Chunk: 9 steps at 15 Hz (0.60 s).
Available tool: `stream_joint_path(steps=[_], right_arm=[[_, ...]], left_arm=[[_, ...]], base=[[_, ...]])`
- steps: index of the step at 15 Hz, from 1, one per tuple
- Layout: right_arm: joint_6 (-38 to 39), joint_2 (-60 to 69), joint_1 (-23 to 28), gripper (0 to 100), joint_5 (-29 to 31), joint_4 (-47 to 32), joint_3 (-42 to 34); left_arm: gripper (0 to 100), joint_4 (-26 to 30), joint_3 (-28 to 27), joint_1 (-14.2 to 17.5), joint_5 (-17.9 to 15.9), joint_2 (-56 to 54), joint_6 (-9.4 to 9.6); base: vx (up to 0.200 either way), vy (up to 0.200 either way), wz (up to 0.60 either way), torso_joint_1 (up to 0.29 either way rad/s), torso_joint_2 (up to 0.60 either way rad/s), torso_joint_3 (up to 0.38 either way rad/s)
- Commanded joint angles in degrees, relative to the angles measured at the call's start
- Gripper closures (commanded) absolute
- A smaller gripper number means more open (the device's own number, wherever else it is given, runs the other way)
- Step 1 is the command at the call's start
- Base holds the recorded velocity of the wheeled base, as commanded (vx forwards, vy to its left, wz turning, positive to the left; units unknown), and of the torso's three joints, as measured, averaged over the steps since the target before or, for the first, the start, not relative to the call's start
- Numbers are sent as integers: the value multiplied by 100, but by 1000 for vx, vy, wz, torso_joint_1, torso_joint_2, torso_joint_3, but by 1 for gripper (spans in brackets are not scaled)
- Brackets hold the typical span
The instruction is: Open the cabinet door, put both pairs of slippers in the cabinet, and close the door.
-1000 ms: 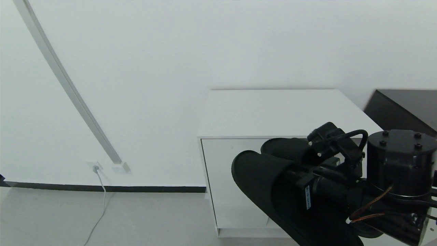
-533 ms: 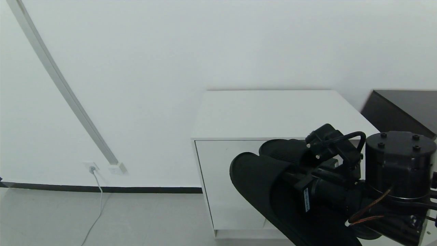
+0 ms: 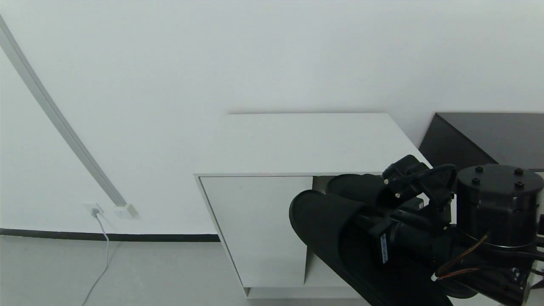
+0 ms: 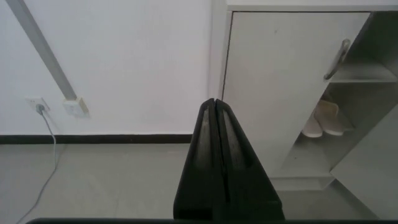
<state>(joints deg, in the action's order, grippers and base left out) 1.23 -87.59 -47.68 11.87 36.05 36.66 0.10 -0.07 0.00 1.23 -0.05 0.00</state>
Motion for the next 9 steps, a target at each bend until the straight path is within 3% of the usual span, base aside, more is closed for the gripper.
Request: stream_joint_path(steps=[1,3,9], right_arm=[[0,14,4,100,-1,8,-9],[0,5,-5,100,-1,8,-9],[0,-21,-40,100,-10,-1,-45]], left_arm=[[100,-1,-1,0,0,5,0],[100,-1,-1,0,0,5,0],[100,-1,-1,0,0,5,0]], base=[[0,-200,0,7,-2,2],[0,-200,0,2,-2,2],[0,0,0,0,0,0]])
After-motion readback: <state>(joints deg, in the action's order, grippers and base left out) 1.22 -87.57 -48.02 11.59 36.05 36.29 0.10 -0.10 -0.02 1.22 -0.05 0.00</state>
